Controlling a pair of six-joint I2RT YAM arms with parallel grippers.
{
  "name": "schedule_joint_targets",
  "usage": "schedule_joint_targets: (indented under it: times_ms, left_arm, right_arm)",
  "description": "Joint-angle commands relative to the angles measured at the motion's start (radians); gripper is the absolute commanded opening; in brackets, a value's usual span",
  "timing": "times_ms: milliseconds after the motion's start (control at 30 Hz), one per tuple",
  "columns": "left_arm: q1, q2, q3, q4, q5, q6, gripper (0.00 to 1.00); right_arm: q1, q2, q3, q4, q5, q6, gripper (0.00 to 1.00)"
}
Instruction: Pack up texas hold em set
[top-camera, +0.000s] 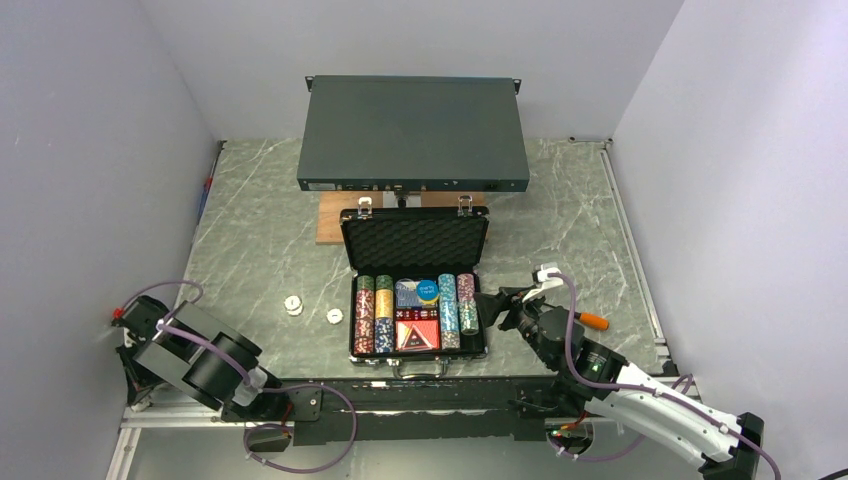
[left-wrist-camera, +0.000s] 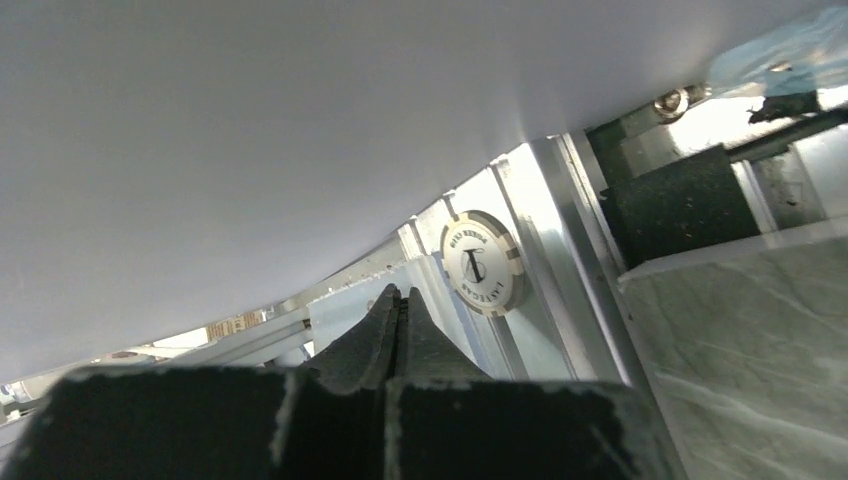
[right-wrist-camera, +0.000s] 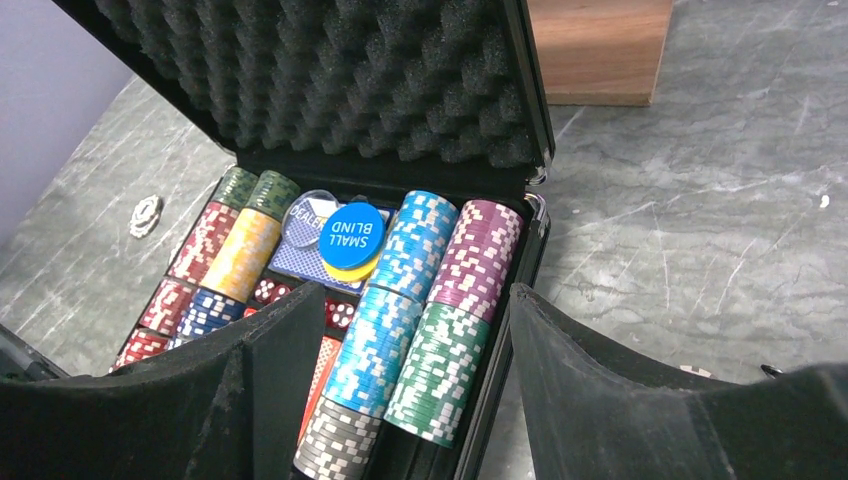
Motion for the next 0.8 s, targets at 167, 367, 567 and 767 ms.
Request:
schedule_joint_targets:
  times_ms: [167,367,567,767]
  left_arm:
    - [0.097,0.027,0.029,0.046,0.091,0.007,0.0]
    - [0.144,0.069,0.072,0.019,0.151,0.0,0.0]
    - [0.169,0.084,0.081,0.041,0.153,0.006,0.0]
    - [0.181,0.038,0.047,0.125,0.108,0.012,0.0]
  right_arm:
    - [0.002,0.026,0.0,0.036,0.011,-0.004,0.69]
    - [0.001,0.061,0.008,0.047,0.015,-0.007,0.68]
    - [0.002,0.076,0.01,0.056,0.019,-0.009,0.68]
    - [0.002,0.065,0.004,0.061,0.013,-0.015,0.68]
